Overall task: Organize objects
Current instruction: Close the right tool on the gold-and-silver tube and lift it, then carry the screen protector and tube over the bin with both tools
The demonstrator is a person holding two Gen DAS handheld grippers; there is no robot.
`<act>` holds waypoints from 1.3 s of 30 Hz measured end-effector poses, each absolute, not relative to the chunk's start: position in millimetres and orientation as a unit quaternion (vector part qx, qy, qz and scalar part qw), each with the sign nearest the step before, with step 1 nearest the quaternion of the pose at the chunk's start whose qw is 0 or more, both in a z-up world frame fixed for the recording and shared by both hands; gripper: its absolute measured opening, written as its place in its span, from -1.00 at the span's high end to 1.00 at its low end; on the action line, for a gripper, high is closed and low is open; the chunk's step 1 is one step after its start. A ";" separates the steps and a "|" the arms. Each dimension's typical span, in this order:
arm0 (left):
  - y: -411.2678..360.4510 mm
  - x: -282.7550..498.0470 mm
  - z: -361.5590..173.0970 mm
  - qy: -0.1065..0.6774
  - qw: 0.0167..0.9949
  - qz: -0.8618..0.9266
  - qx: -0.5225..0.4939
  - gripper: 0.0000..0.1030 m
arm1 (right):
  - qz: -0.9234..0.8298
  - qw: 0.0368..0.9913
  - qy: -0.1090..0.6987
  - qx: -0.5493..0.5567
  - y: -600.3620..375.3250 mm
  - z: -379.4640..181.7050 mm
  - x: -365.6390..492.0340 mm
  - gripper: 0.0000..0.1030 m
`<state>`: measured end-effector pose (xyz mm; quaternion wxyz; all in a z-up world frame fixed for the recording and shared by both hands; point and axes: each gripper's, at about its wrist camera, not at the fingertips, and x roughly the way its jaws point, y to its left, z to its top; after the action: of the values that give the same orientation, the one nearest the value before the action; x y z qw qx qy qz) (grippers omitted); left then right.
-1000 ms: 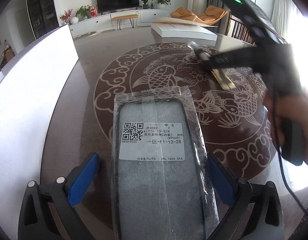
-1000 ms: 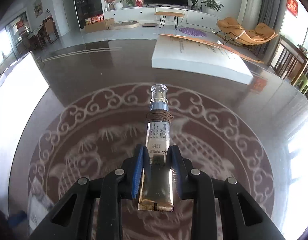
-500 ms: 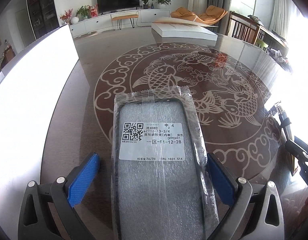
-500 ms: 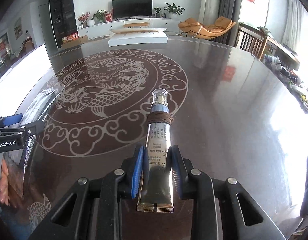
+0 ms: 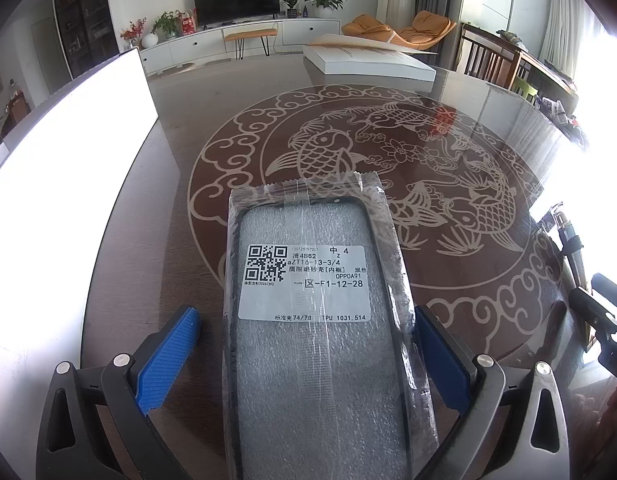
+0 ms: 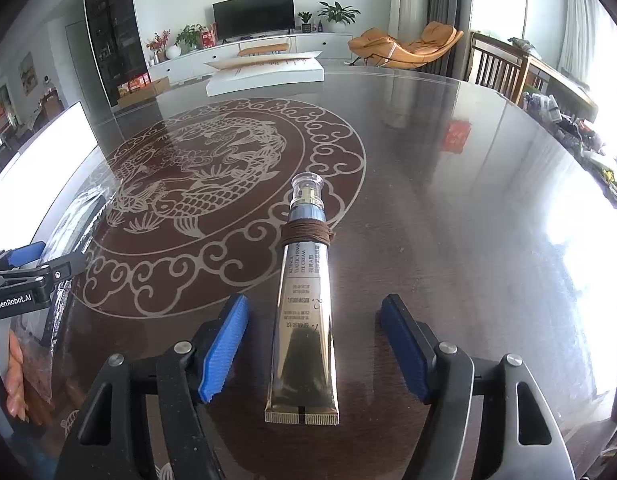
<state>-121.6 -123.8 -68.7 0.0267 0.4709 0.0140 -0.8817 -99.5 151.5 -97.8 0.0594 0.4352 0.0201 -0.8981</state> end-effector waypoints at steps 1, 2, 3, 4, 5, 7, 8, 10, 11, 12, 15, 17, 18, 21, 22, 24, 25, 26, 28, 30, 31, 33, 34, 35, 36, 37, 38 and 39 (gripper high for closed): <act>-123.8 -122.1 -69.2 0.014 0.027 -0.882 0.471 -1.00 | -0.898 0.060 0.020 0.435 151.3 -97.7 -99.7 -0.40; -123.8 -122.1 -69.3 0.014 0.027 -0.882 0.471 -1.00 | -0.898 0.061 0.020 0.436 150.9 -97.6 -100.0 -0.42; -123.8 -121.7 -68.8 0.014 0.027 -0.882 0.471 -1.00 | -0.898 0.061 0.020 0.436 150.8 -97.7 -100.4 -0.43; -123.8 -122.0 -69.1 0.014 0.027 -0.882 0.471 -1.00 | -0.898 0.062 0.020 0.436 150.3 -98.1 -101.3 -0.44; -123.8 -122.3 -69.4 0.014 0.027 -0.882 0.471 -1.00 | -0.897 0.062 0.020 0.436 150.3 -98.2 -101.2 -0.45; -123.9 -122.4 -69.5 0.014 0.027 -0.882 0.471 -1.00 | -0.897 0.063 0.021 0.437 149.2 -98.5 -101.7 -0.47; -123.9 -122.5 -69.6 0.014 0.027 -0.882 0.471 -1.00 | -0.897 0.063 0.021 0.437 149.0 -98.5 -101.8 -0.48; -123.9 -122.7 -69.7 0.014 0.026 -0.882 0.471 -1.00 | -0.897 0.064 0.022 0.438 148.8 -99.0 -101.9 -0.49; -124.0 -122.8 -69.8 0.014 0.026 -0.882 0.471 -1.00 | -0.897 0.064 0.022 0.438 148.6 -99.2 -101.9 -0.50; -124.0 -123.0 -69.9 0.014 0.026 -0.882 0.471 -1.00 | -0.896 0.063 0.023 0.438 148.1 -99.3 -102.0 -0.50; -122.3 -123.0 -68.9 0.010 0.028 -0.877 0.480 -1.00 | -0.894 0.065 0.030 0.443 144.9 -99.8 -103.5 -0.58; -119.8 -125.2 -69.1 0.008 0.022 -0.865 0.502 -1.00 | -0.888 0.066 0.042 0.454 139.6 -100.8 -108.0 -0.66; -117.0 -126.0 -68.3 0.003 0.011 -0.858 0.514 -1.00 | -0.884 0.070 0.040 0.461 137.7 -99.7 -113.0 -0.65; -111.4 -119.4 -65.3 -0.005 0.000 -0.864 0.503 -0.67 | -0.878 0.084 0.038 0.470 133.6 -92.9 -129.7 0.25; -111.3 -116.2 -62.8 -0.003 -0.008 -0.869 0.494 -0.46 | -0.875 0.083 0.042 0.475 132.9 -91.9 -134.9 0.49; -108.9 -109.6 -60.2 -0.003 -0.011 -0.870 0.493 -0.46 | -0.868 0.100 0.019 0.487 139.0 -90.1 -140.1 0.49; -110.1 -103.8 -58.5 0.007 -0.015 -0.870 0.492 -0.46 | -0.864 0.108 0.003 0.491 144.2 -89.0 -138.7 0.50; -111.7 -98.8 -56.1 0.020 -0.022 -0.871 0.490 -0.46 | -0.860 0.125 -0.030 0.494 153.5 -86.7 -135.0 0.50; -113.3 -86.5 -44.8 0.043 -0.037 -0.877 0.476 -0.45 | -0.846 0.163 -0.112 0.495 171.8 -81.8 -125.2 0.50; -112.7 -75.3 -30.6 0.053 -0.046 -0.886 0.458 -0.46 | -0.836 0.182 -0.155 0.493 182.9 -75.2 -114.4 0.50; -112.1 -68.6 -20.1 0.058 -0.052 -0.892 0.446 -0.46 | -0.833 0.189 -0.166 0.492 184.6 -72.2 -109.8 0.50; -111.0 -60.1 -5.2 0.068 -0.061 -0.898 0.430 -0.45 | -0.825 0.202 -0.185 0.493 183.4 -66.6 -102.6 0.50; -112.6 -55.2 5.4 0.077 -0.066 -0.903 0.418 -0.45 | -0.822 0.206 -0.193 0.494 180.4 -63.1 -100.5 0.50; -114.1 -50.5 15.0 0.083 -0.069 -0.906 0.409 -0.45 | -0.820 0.213 -0.201 0.493 176.2 -58.1 -98.0 0.50; -117.0 -45.7 25.5 0.090 -0.072 -0.910 0.398 -0.45 | -0.818 0.220 -0.207 0.490 169.6 -51.1 -97.5 0.50; -123.2 -38.2 39.7 0.098 -0.074 -0.915 0.384 -0.45 | -0.817 0.229 -0.210 0.486 162.3 -42.8 -96.6 0.50; -130.4 -31.8 51.9 0.105 -0.073 -0.920 0.372 -0.45 | -0.817 0.243 -0.209 0.480 149.9 -31.3 -96.0 0.50; -141.8 -23.0 67.4 0.112 -0.069 -0.925 0.356 -0.45 | -0.817 0.255 -0.206 0.475 136.1 -20.8 -96.7 0.50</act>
<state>-23.0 -141.8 67.4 -0.0686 0.3563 0.1120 -0.9251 -96.7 136.1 -20.8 0.2554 0.4752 -0.2057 -0.8165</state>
